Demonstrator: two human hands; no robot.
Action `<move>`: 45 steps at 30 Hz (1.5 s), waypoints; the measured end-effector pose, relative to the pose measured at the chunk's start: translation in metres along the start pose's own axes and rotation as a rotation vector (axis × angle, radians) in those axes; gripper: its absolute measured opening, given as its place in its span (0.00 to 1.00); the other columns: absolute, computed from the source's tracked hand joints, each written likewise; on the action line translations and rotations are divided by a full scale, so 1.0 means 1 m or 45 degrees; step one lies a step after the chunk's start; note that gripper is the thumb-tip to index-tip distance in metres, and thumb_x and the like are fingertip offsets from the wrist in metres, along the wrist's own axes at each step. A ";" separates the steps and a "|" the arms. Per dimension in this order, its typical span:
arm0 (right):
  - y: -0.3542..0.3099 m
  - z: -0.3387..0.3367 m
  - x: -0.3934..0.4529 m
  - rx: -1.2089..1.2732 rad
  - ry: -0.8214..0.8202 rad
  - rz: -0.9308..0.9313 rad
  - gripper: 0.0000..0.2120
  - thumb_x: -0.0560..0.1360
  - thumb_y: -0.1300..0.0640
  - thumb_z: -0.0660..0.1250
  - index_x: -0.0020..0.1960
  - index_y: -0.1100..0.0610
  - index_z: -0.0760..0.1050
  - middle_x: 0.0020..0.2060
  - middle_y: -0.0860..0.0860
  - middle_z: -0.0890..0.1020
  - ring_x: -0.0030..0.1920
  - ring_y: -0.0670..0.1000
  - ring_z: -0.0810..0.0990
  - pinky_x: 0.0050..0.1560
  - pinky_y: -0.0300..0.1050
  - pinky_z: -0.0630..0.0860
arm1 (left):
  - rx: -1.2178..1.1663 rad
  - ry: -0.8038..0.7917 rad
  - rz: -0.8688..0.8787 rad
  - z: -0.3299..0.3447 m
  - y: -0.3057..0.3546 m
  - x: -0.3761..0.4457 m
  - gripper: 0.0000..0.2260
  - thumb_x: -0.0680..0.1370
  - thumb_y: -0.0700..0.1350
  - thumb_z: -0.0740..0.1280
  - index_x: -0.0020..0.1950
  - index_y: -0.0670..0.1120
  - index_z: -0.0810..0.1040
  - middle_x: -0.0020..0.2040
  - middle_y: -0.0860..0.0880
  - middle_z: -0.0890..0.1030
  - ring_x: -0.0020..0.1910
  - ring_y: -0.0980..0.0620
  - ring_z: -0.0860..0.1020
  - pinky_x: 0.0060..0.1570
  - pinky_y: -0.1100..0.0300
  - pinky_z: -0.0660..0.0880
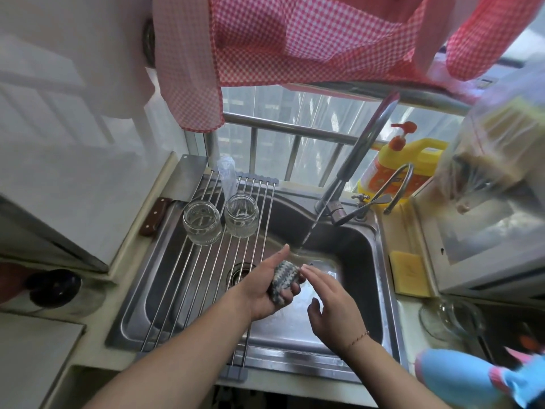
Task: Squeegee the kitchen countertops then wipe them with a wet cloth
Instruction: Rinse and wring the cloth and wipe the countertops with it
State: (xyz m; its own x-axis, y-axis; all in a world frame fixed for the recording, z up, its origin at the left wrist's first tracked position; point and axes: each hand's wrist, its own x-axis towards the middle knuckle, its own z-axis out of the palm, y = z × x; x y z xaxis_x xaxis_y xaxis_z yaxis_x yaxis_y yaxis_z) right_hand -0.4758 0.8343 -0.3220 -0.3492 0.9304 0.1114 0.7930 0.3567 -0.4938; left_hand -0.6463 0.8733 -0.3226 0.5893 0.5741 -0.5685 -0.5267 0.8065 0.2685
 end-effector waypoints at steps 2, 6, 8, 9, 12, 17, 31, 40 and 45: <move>0.003 -0.004 -0.003 -0.085 0.005 -0.180 0.35 0.64 0.70 0.62 0.71 0.59 0.69 0.69 0.52 0.73 0.69 0.50 0.70 0.72 0.34 0.59 | 0.066 -0.126 -0.026 0.000 -0.002 -0.008 0.13 0.70 0.49 0.76 0.45 0.41 0.82 0.40 0.45 0.78 0.33 0.54 0.75 0.23 0.70 0.69; 0.013 0.003 -0.011 -0.386 -0.175 -0.530 0.37 0.69 0.61 0.61 0.77 0.60 0.56 0.76 0.55 0.61 0.76 0.54 0.59 0.75 0.51 0.60 | 0.291 -0.306 -0.125 0.000 -0.018 -0.021 0.14 0.68 0.30 0.70 0.48 0.44 0.76 0.36 0.47 0.71 0.31 0.56 0.71 0.26 0.69 0.66; 0.019 0.012 -0.012 -0.474 -0.214 -0.622 0.37 0.71 0.54 0.64 0.76 0.61 0.56 0.72 0.57 0.67 0.74 0.56 0.64 0.71 0.53 0.62 | 0.515 -0.256 -0.193 0.002 -0.029 -0.018 0.13 0.71 0.28 0.65 0.43 0.46 0.76 0.33 0.49 0.71 0.29 0.57 0.70 0.26 0.69 0.66; 0.019 0.015 -0.010 -0.527 -0.221 -0.630 0.36 0.70 0.50 0.65 0.74 0.61 0.59 0.66 0.56 0.72 0.69 0.57 0.71 0.67 0.53 0.65 | 0.642 -0.205 -0.231 0.004 -0.033 -0.015 0.13 0.71 0.28 0.65 0.38 0.47 0.76 0.31 0.50 0.71 0.28 0.57 0.69 0.26 0.68 0.65; 0.012 0.017 -0.002 -0.754 -0.108 -0.606 0.21 0.68 0.50 0.61 0.58 0.58 0.75 0.43 0.51 0.78 0.41 0.54 0.76 0.42 0.48 0.69 | 1.044 -0.069 -0.339 0.006 -0.039 -0.003 0.15 0.70 0.30 0.68 0.33 0.49 0.72 0.29 0.50 0.69 0.25 0.57 0.67 0.24 0.66 0.61; 0.006 0.016 0.021 -0.797 -0.315 -0.325 0.14 0.56 0.54 0.77 0.35 0.55 0.74 0.27 0.51 0.76 0.23 0.54 0.75 0.22 0.42 0.65 | 1.976 0.237 -0.228 0.024 -0.031 0.015 0.15 0.71 0.32 0.71 0.29 0.44 0.70 0.27 0.46 0.70 0.22 0.55 0.67 0.21 0.65 0.64; 0.007 0.001 0.065 -0.246 -1.053 0.355 0.03 0.67 0.58 0.65 0.38 0.54 0.77 0.33 0.50 0.79 0.33 0.53 0.77 0.36 0.43 0.77 | 3.248 0.530 0.155 0.029 -0.010 0.031 0.10 0.72 0.53 0.67 0.50 0.49 0.80 0.50 0.48 0.83 0.48 0.45 0.82 0.41 0.58 0.73; 0.018 -0.023 0.046 0.855 -1.140 1.016 0.12 0.67 0.66 0.67 0.30 0.56 0.67 0.20 0.51 0.62 0.21 0.47 0.57 0.28 0.37 0.53 | 3.609 0.005 0.817 0.032 0.007 0.030 0.06 0.63 0.49 0.72 0.35 0.49 0.77 0.29 0.52 0.80 0.27 0.48 0.80 0.27 0.65 0.58; 0.019 -0.025 0.034 0.138 -0.759 0.613 0.06 0.68 0.56 0.72 0.40 0.54 0.75 0.33 0.51 0.79 0.33 0.54 0.76 0.33 0.43 0.71 | 3.072 0.461 0.257 0.038 -0.012 0.030 0.05 0.72 0.48 0.65 0.43 0.48 0.77 0.43 0.47 0.80 0.43 0.43 0.80 0.37 0.58 0.71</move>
State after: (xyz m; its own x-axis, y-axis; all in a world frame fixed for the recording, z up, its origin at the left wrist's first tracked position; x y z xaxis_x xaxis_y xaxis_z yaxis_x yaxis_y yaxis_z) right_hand -0.4601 0.8745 -0.3055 -0.2123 0.7673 -0.6051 0.8831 -0.1145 -0.4550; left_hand -0.5989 0.8865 -0.3137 0.4259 0.8023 -0.4182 0.9048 -0.3791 0.1941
